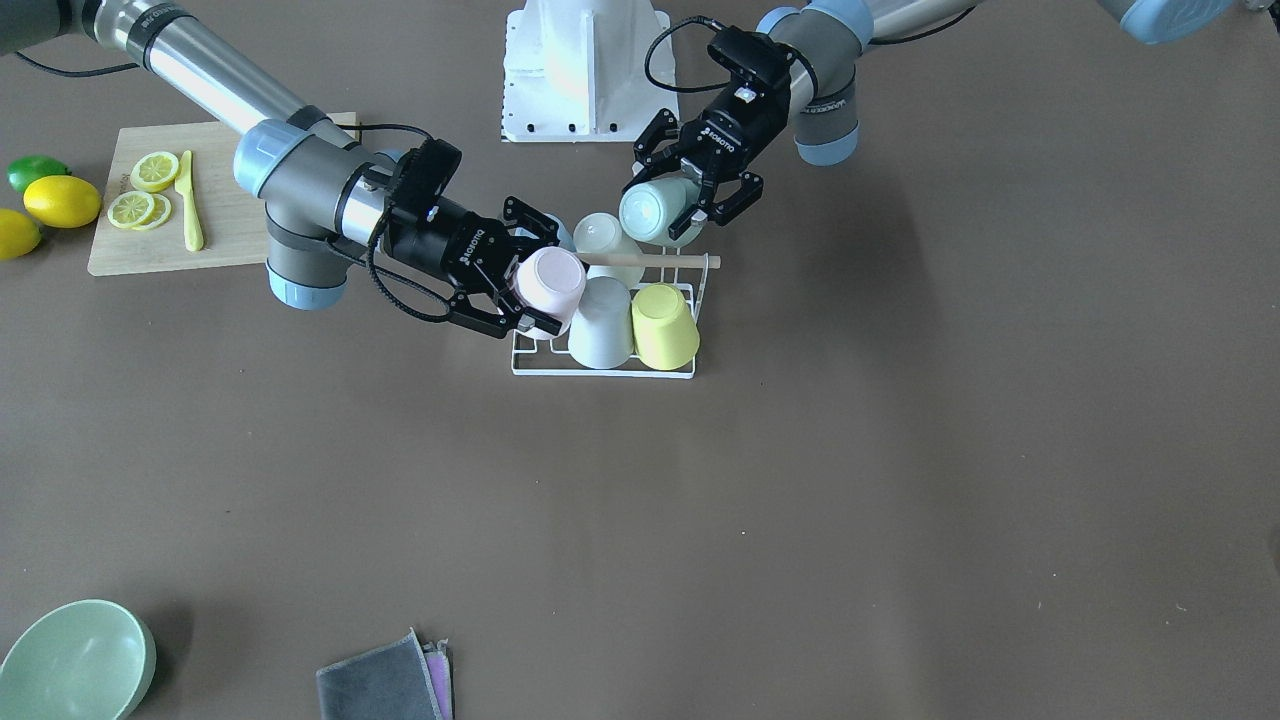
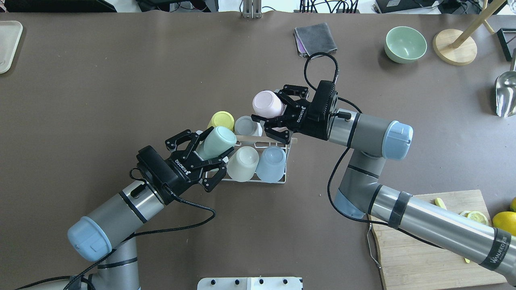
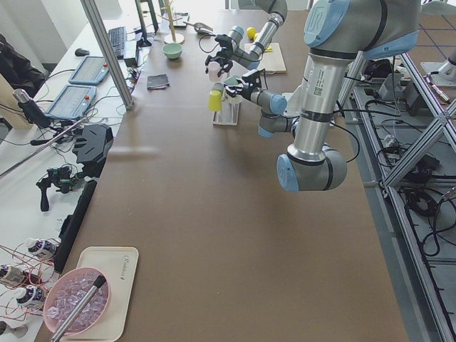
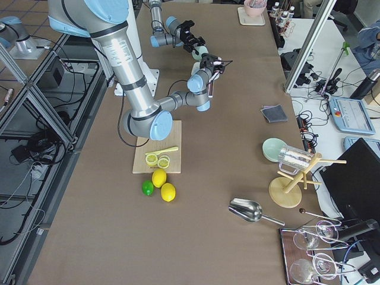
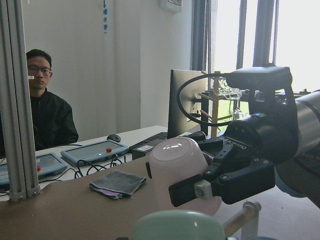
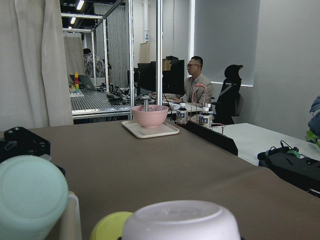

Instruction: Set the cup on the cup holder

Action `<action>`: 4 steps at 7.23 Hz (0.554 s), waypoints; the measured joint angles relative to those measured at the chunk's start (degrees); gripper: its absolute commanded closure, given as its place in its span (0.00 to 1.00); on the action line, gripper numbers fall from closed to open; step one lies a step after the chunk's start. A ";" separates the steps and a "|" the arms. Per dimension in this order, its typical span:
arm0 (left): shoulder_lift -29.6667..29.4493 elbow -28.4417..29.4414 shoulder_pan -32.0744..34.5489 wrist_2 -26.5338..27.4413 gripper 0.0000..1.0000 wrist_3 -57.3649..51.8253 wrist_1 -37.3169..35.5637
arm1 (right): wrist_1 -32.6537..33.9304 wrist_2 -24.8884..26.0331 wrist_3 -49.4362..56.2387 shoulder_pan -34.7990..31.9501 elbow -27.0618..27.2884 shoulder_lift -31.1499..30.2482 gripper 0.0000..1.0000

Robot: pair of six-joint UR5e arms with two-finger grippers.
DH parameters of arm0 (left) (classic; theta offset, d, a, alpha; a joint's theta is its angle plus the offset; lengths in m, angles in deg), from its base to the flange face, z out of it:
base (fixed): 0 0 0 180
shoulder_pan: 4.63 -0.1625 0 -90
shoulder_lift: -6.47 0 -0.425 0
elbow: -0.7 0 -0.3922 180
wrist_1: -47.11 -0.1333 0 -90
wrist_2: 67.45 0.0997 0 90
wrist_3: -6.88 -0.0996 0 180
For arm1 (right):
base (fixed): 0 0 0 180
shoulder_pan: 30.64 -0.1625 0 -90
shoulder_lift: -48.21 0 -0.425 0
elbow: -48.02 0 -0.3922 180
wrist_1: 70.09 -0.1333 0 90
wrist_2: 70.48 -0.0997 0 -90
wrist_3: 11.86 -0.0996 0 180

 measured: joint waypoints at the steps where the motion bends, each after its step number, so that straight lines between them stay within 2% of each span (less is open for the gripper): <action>1: 0.01 0.05 0.00 -0.04 0.02 -0.18 0.30 | 0.00 0.01 -0.01 0.02 0.01 -0.02 0.42; 4: 0.01 1.27 -0.18 -0.07 0.02 -0.27 1.89 | -0.06 0.02 -0.01 0.04 0.06 -0.03 0.40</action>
